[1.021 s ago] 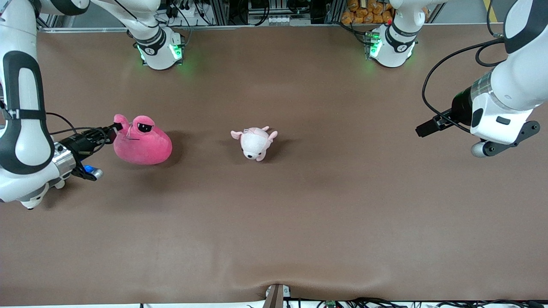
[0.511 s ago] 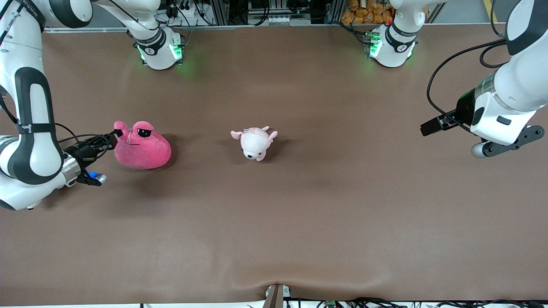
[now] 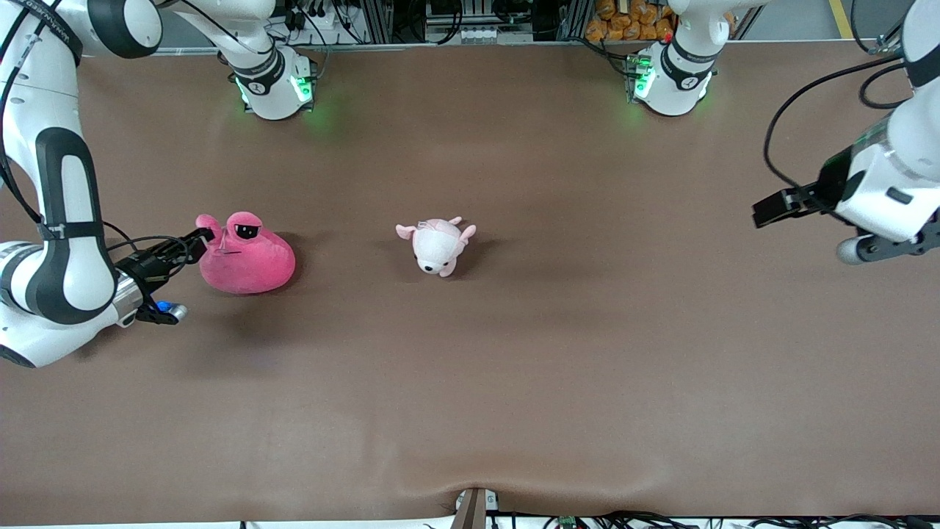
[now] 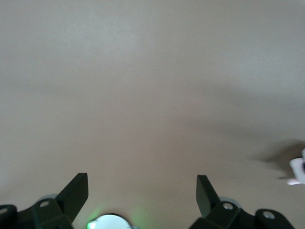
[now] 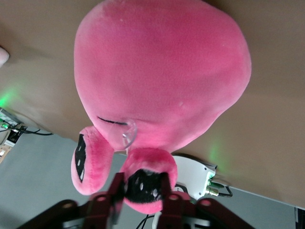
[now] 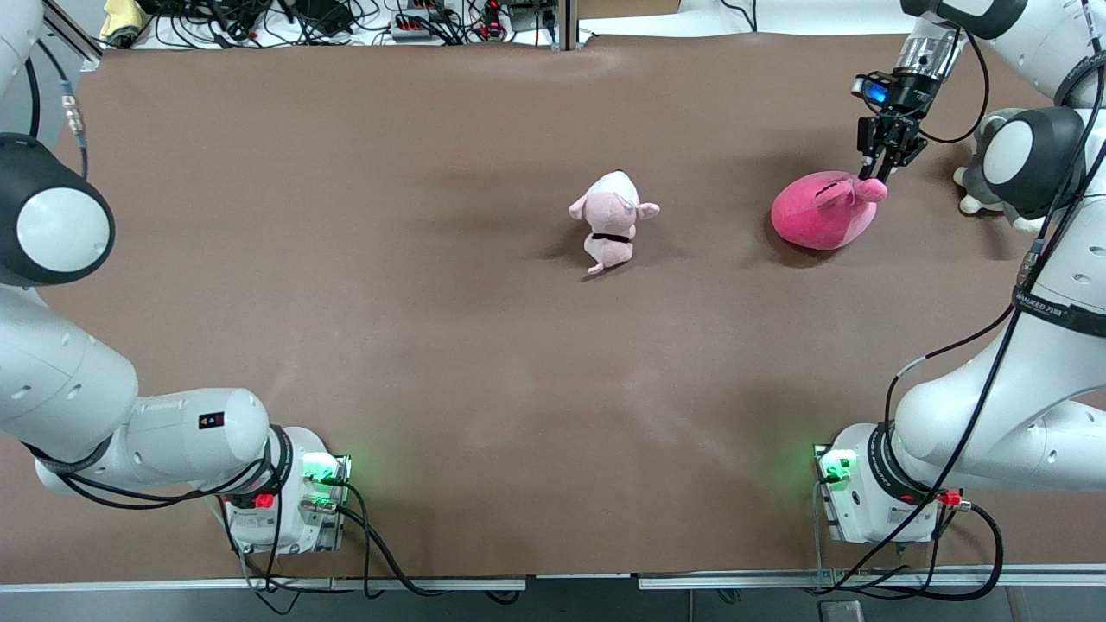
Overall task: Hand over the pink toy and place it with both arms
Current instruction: 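Lower the plush onto the table with the right gripper while the left gripper retracts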
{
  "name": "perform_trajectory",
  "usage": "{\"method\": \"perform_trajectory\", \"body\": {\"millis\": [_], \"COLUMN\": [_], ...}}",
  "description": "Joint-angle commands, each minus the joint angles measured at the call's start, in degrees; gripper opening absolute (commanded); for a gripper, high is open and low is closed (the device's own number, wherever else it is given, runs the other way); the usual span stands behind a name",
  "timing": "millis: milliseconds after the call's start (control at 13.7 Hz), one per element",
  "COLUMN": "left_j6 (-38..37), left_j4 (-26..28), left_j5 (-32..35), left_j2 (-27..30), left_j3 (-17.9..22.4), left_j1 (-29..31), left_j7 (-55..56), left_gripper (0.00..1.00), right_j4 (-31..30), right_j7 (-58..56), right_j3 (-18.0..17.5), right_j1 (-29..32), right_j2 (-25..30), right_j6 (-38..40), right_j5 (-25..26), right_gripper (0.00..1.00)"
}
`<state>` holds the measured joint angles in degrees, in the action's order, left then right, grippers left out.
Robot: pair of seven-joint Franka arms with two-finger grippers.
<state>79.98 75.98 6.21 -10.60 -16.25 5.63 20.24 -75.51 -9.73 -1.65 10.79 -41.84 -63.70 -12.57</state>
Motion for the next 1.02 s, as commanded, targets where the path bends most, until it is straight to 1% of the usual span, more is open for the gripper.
{"method": "perform_trajectory", "body": {"millis": [0, 73, 146, 219, 292, 438, 511, 584, 657, 802, 948], "left_j6": [1.7, 3.6, 5.7, 6.3, 6.1, 6.1, 6.0, 5.9, 5.5, 5.4, 5.4], "left_j4": [8.9, 12.4, 15.9, 17.4, 17.4, 16.8, 16.7, 16.7, 16.7, 16.6, 16.2], "left_j5": [-3.8, -4.6, -4.6, -4.6, -4.6, -4.6, -4.6, -4.6, -4.6, -4.6, -4.6], "left_j2": [7.9, 10.4, 12.8, 14.1, 14.1, 14.0, 14.0, 14.1, 14.1, 14.1, 14.1], "left_j3": [12.4, 13.7, 13.8, 13.8, 13.6, 13.6, 13.6, 13.6, 13.6, 13.8, 13.8], "left_j1": [-8.8, -9.2, -9.0, -8.9, -8.8, -8.8, -8.8, -8.8, -8.7, -8.7, -8.7], "left_j7": [-3.5, -4.5, -5.5, -5.5, -5.5, -5.6, -5.6, -5.7, -5.7, -5.9, -5.9], "left_gripper": [1.00, 1.00, 1.00, 1.00, 1.00, 1.00, 1.00, 1.00, 1.00, 1.00, 1.00], "right_j4": [2.8, 3.6, 4.6, 5.9, 7.9, 10.5, 10.6, 9.9, 7.2, -1.5, -11.8], "right_j7": [-0.7, -0.7, -0.7, -0.6, -0.6, -0.7, -0.7, -0.7, -0.8, -0.8, -0.7], "right_j3": [-0.6, -0.6, -0.6, -0.6, -0.5, -0.7, -0.7, -1.0, -1.1, -1.0, -1.1], "right_j1": [0.6, 0.6, 0.6, 0.5, 0.1, -1.5, -1.8, -2.1, -3.2, -5.4, -5.5], "right_j2": [-0.5, -0.5, -0.4, -0.4, -0.1, 0.5, 1.5, 4.3, 8.0, 16.0, 23.3], "right_j6": [0.1, -0.1, -0.2, -0.3, -0.9, -1.8, -3.1, -6.7, -9.1, -15.5, -23.5], "right_j5": [1.3, 1.3, 1.3, 1.4, 2.6, 7.3, 8.1, 10.2, 13.0, 16.5, 16.6], "right_gripper": [1.00, 1.00, 1.00, 1.00, 1.00, 1.00, 1.00, 1.00, 1.00, 1.00, 1.00]}}
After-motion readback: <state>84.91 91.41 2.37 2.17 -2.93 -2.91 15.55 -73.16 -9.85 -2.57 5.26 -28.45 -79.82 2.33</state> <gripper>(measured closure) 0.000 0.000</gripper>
